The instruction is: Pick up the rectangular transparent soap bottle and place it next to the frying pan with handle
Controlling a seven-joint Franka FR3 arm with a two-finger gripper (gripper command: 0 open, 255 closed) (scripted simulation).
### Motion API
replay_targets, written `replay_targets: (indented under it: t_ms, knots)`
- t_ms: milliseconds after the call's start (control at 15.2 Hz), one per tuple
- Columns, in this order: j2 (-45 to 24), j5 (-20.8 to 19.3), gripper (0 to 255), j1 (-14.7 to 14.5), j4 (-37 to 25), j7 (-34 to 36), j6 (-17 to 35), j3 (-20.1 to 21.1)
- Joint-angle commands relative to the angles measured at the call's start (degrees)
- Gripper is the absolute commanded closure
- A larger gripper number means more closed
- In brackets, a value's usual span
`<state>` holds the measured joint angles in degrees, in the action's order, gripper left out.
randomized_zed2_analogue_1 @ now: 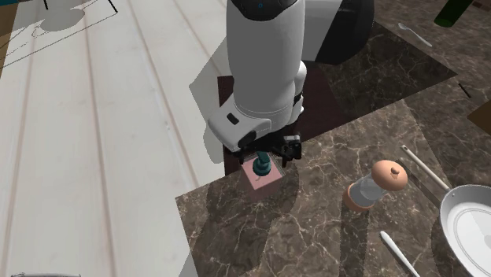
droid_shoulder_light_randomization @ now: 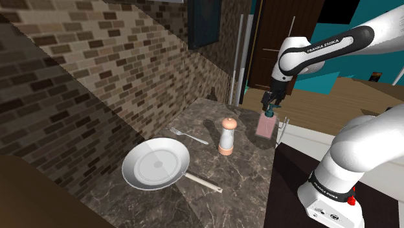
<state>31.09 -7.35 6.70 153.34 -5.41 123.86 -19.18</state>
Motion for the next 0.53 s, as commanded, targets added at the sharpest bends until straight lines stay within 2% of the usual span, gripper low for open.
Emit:
replay_targets:
  t_ms: [0, 132, 198, 462]
  knots:
    - [0.0, 0.0, 0, 0.0, 0.0, 0.0, 0.1, 0.0]
    - [0.0, 0.0, 0, 0.0, 0.0, 0.0, 0.1, 0.0]
    - [0.0, 0.0, 255, 0.0, 0.0, 0.0, 0.1, 0.0]
    - [-0.1, 0.0, 255, 0.0, 0.0, 0.0, 0.1, 0.0]
